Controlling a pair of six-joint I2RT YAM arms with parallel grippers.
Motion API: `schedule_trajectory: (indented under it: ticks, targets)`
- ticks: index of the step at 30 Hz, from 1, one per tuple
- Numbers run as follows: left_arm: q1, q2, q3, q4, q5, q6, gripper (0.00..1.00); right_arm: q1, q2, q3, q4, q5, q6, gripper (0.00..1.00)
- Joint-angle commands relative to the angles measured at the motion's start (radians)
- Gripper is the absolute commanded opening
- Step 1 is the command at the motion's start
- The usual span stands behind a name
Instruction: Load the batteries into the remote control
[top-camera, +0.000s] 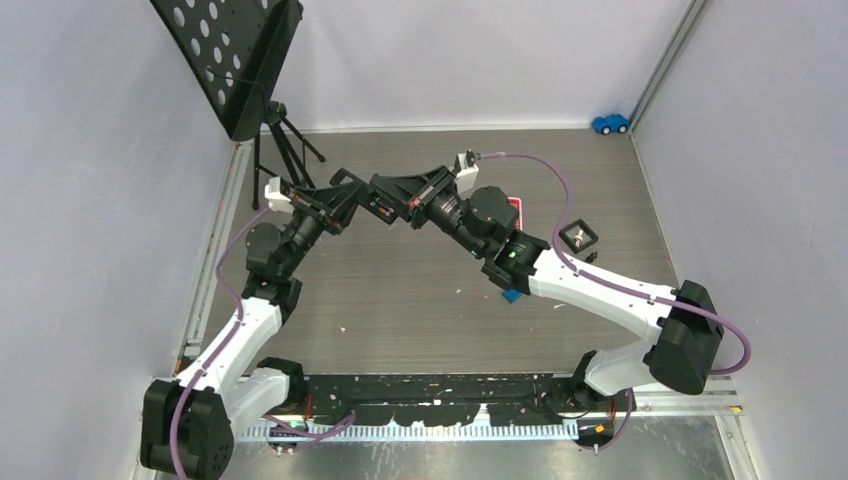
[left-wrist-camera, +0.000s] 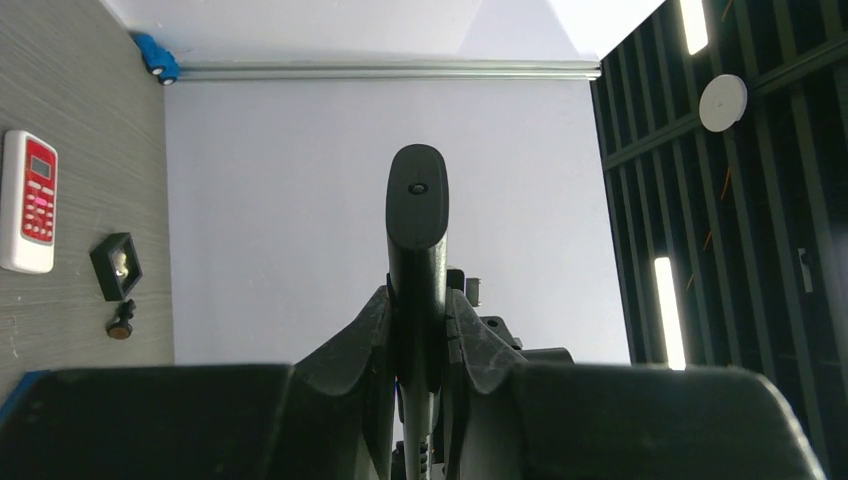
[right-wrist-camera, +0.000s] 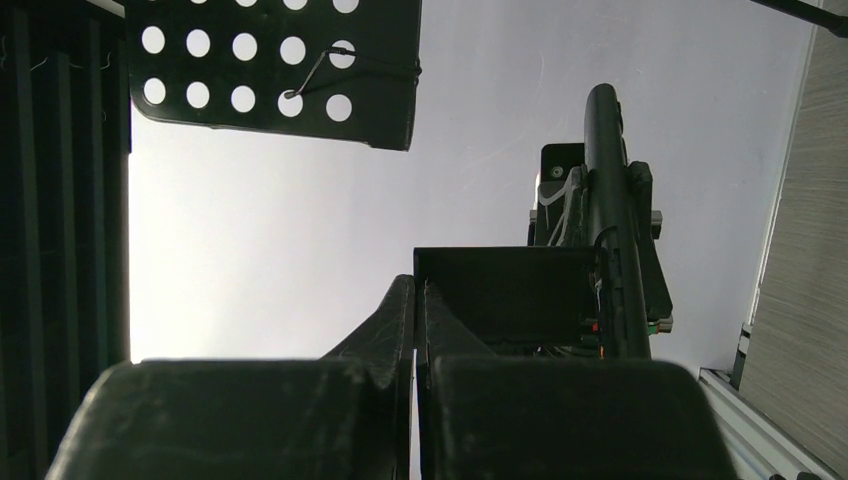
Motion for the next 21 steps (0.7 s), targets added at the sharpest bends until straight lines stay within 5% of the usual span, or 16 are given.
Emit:
schedule_trajectory:
  ticks: [1, 21]
  targets:
    - [-0.003, -0.016, -0.006, 0.082, 0.018, -0.029, 0.00, 0.007, 0.010, 0.041, 0.068, 0.025, -0.009, 0.00]
    - [-0.003, -0.031, -0.019, 0.082, 0.025, -0.038, 0.00, 0.006, 0.031, 0.039, 0.089, 0.039, -0.041, 0.00]
